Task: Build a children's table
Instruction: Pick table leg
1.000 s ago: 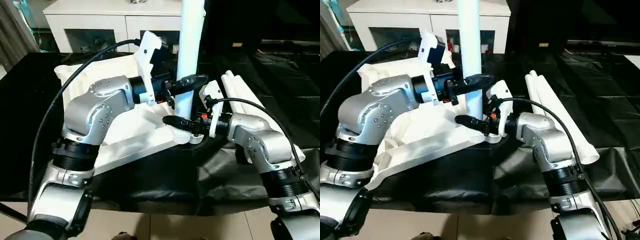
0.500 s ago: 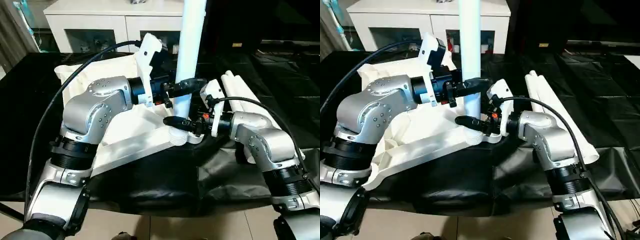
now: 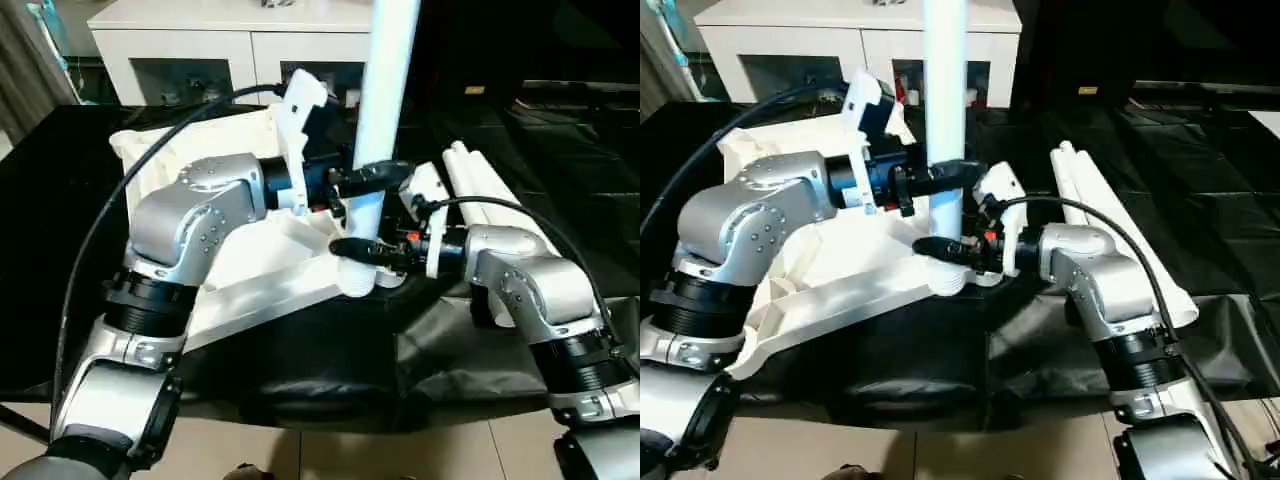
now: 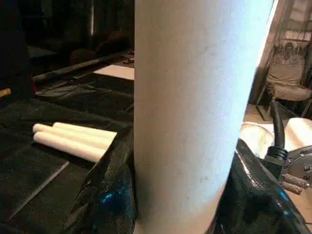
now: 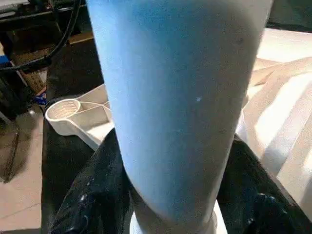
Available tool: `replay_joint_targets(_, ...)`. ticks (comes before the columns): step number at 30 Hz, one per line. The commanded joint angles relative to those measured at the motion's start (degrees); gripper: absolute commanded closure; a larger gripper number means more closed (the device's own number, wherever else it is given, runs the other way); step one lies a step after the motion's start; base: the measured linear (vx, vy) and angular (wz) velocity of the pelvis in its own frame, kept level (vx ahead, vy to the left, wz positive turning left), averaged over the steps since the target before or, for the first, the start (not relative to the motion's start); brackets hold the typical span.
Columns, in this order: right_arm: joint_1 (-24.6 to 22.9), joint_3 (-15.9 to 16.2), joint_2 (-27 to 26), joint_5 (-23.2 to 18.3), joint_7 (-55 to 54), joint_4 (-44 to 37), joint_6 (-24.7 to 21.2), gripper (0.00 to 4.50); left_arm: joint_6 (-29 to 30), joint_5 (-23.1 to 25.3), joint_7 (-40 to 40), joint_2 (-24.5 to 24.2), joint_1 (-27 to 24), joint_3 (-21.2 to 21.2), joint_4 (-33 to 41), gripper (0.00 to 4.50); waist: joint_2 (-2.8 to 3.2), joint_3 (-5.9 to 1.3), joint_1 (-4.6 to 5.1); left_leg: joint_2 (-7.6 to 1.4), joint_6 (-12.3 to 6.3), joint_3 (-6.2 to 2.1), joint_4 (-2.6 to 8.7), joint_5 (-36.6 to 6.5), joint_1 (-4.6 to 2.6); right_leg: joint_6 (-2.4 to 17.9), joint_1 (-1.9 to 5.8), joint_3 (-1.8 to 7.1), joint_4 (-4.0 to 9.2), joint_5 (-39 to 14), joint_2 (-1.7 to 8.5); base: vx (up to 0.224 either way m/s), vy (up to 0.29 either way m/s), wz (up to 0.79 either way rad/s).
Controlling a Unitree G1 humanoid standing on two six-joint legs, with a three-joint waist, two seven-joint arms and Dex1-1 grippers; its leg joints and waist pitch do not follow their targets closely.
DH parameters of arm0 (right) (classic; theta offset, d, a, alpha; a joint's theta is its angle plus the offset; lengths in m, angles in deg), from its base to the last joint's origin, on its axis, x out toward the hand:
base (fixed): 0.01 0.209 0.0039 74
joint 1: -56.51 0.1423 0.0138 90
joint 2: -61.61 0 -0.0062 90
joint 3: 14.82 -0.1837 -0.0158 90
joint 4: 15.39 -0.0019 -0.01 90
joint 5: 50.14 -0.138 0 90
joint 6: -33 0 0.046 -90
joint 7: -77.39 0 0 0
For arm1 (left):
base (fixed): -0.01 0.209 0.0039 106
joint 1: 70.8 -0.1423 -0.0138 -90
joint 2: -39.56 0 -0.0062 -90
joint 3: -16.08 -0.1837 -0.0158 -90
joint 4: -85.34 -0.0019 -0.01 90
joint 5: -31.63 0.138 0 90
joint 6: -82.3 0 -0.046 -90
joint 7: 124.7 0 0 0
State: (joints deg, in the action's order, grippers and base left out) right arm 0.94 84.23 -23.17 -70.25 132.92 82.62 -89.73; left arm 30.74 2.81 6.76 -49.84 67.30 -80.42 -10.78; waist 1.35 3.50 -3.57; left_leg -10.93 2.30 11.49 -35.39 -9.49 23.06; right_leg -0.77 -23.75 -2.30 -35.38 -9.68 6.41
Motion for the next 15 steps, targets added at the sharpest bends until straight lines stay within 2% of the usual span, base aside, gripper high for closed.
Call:
replay_joint_targets(1,0.31,0.13,0.12,-0.12,0.49,-0.13,-1.24,1.92,-0.14,0.04,-0.40,-0.15,2.09,0.41,0.06,2.68,-0.13,-4.96,-0.26,-1.10,-1.53,-0.78,3.93,-9.39,-1.57,15.39,3.35,0.99,2.92,-4.29,0.83,0.000,0.000,0.00)
replay_joint_targets(4,0.19,0.58,0.00,0.68,-0.40,0.05,-0.97,1.78,-0.20,0.09,-0.55,-0.10,2.28,0.38,-0.20,2.68,-0.07,-5.01,-0.25,-1.13,-1.40,-0.78,3.91,-9.39,-1.61,15.46,3.30,0.98,2.90,-3.92,0.82,0.000,0.000,0.00)
replay_joint_targets(5,0.18,0.64,-0.01,0.80,-0.52,0.13,-0.88,1.55,-0.21,0.10,-0.57,-0.10,2.31,0.38,-0.23,2.68,-0.07,-5.00,-0.26,-1.13,-1.36,-0.79,3.92,-9.39,-1.62,15.51,3.31,0.98,2.89,-3.81,0.82,0.000,0.000,0.00)
replay_joint_targets(11,-0.01,0.57,-0.38,1.12,-1.58,1.12,-0.66,1.51,-0.12,0.06,-0.97,-0.12,2.51,0.35,-0.41,2.68,0.07,-5.01,-0.25,-1.08,-1.13,-0.80,3.93,-9.70,-1.63,15.72,3.35,0.95,2.89,-3.65,0.82,0.000,0.000,0.00)
replay_joint_targets(12,-0.05,0.45,-0.45,0.91,-1.43,1.17,-0.76,1.51,-0.04,0.01,-1.03,-0.14,2.53,0.33,-0.33,2.68,0.36,-5.04,-0.31,-1.08,-1.13,-0.86,3.92,-9.65,-1.63,15.77,3.38,0.92,2.82,-3.36,0.84,0.000,0.000,0.00)
replay_joint_targets(14,-0.10,0.41,-0.47,0.81,-1.34,1.20,-0.80,1.51,0.01,-0.04,-1.11,-0.16,2.55,0.31,-0.28,2.68,0.18,-5.02,-0.26,-1.08,-1.22,-0.83,3.93,-9.84,-1.64,15.78,3.39,0.91,2.84,-3.23,0.79,0.000,0.000,0.00)
replay_joint_targets(15,-0.14,0.41,-0.49,0.80,-1.31,1.28,-0.75,1.51,0.02,-0.07,-1.23,-0.18,2.58,0.29,-0.32,2.68,0.30,-5.00,-0.27,-1.09,-1.16,-0.83,3.95,-9.99,-1.66,15.80,3.37,0.91,2.91,-3.30,0.80,0.000,0.000,0.00)
